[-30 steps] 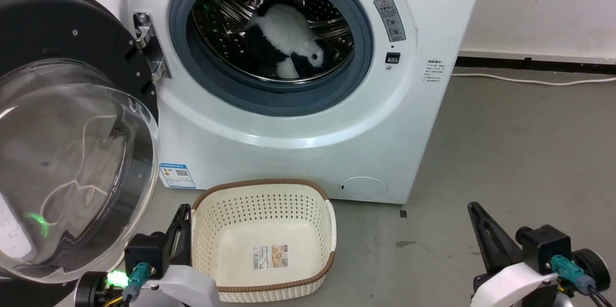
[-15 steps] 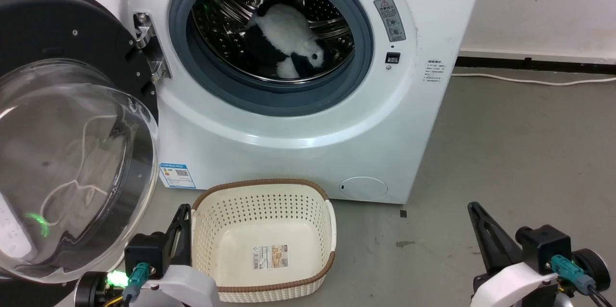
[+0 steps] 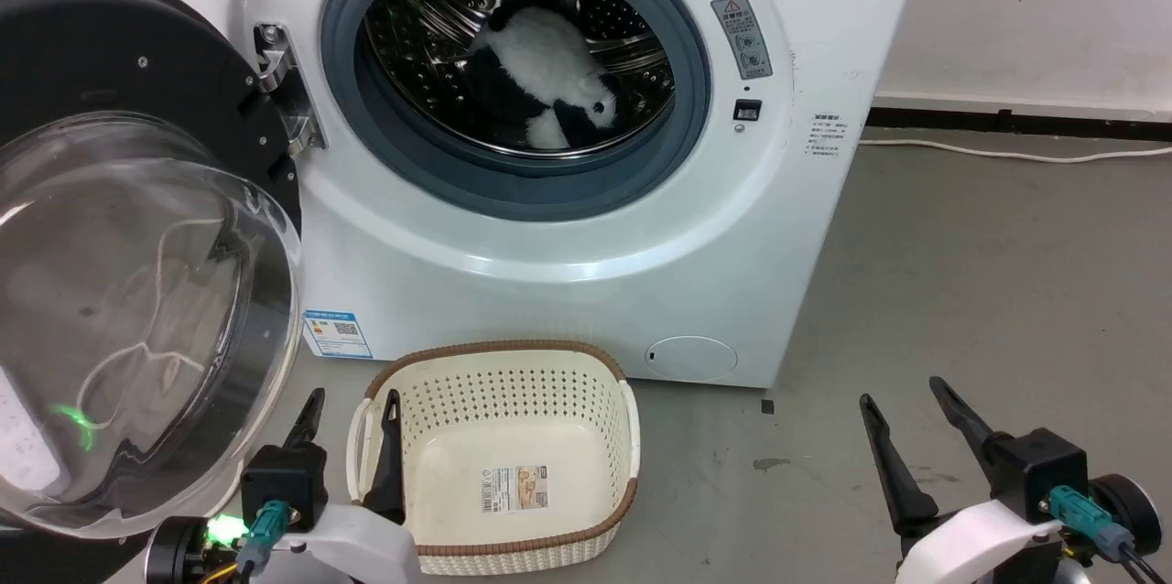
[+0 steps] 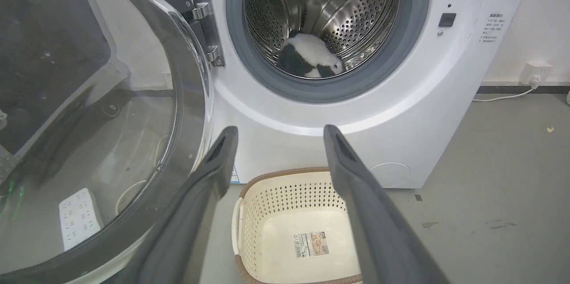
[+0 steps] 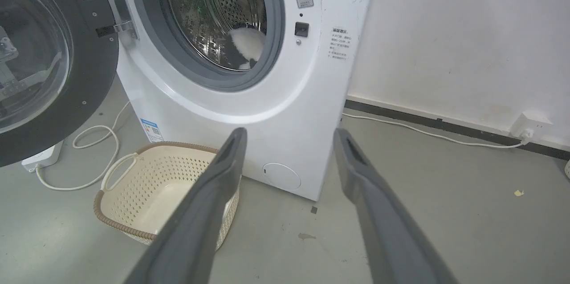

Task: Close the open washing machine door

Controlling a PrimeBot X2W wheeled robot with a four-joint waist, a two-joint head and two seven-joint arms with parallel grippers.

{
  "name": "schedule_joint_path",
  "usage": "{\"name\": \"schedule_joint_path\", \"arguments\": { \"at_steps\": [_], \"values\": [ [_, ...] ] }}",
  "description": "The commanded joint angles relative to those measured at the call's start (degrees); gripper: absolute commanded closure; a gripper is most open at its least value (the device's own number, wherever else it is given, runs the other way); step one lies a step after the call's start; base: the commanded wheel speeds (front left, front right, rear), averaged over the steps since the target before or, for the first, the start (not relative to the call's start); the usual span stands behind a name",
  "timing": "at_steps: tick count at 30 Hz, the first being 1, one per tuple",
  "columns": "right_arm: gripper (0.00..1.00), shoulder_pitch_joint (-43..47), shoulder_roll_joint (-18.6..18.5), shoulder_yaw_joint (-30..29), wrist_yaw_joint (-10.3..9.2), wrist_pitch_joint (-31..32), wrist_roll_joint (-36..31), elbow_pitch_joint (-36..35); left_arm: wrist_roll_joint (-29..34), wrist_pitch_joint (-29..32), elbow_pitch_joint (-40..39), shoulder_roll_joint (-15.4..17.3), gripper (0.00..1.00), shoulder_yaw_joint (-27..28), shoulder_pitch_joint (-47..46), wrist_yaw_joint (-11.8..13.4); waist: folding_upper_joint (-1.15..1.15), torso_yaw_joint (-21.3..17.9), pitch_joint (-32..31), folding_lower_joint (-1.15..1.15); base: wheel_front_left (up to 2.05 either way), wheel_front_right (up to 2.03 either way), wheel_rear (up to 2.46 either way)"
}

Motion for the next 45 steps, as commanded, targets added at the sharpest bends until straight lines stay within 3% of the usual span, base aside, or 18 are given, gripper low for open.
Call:
{"name": "schedule_joint_path", "arguments": {
  "at_steps": [1,18,34,45],
  "values": [
    [0.0,0.04,0.01,-0.2,0.0,-0.57,0.65,0.17,-0.05,-0.58,-0.07,0.0,0.0,-0.15,-0.04,-0.02,0.0,0.04,-0.01,0.0,0.0,0.0,0.0],
    [0.0,0.47,0.04,-0.62,0.01,-2.6,2.36,0.71,-0.2,-2.61,-0.22,0.07,0.0,-1.14,0.12,-0.27,0.0,2.35,-0.36,0.0,0.0,0.0,0.0],
    [0.0,1.09,0.07,0.63,0.02,-4.51,3.18,0.65,-0.2,-4.53,-0.3,0.46,0.0,-2.24,0.54,-0.69,0.0,8.36,-1.12,0.0,0.0,0.0,0.0],
    [0.0,-0.76,0.08,3.39,0.02,-5.83,3.25,1.89,-0.3,-5.85,-2.24,0.52,0.0,-1.94,1.88,0.52,0.0,11.7,-0.25,0.0,0.0,0.0,0.0]
  ]
}}
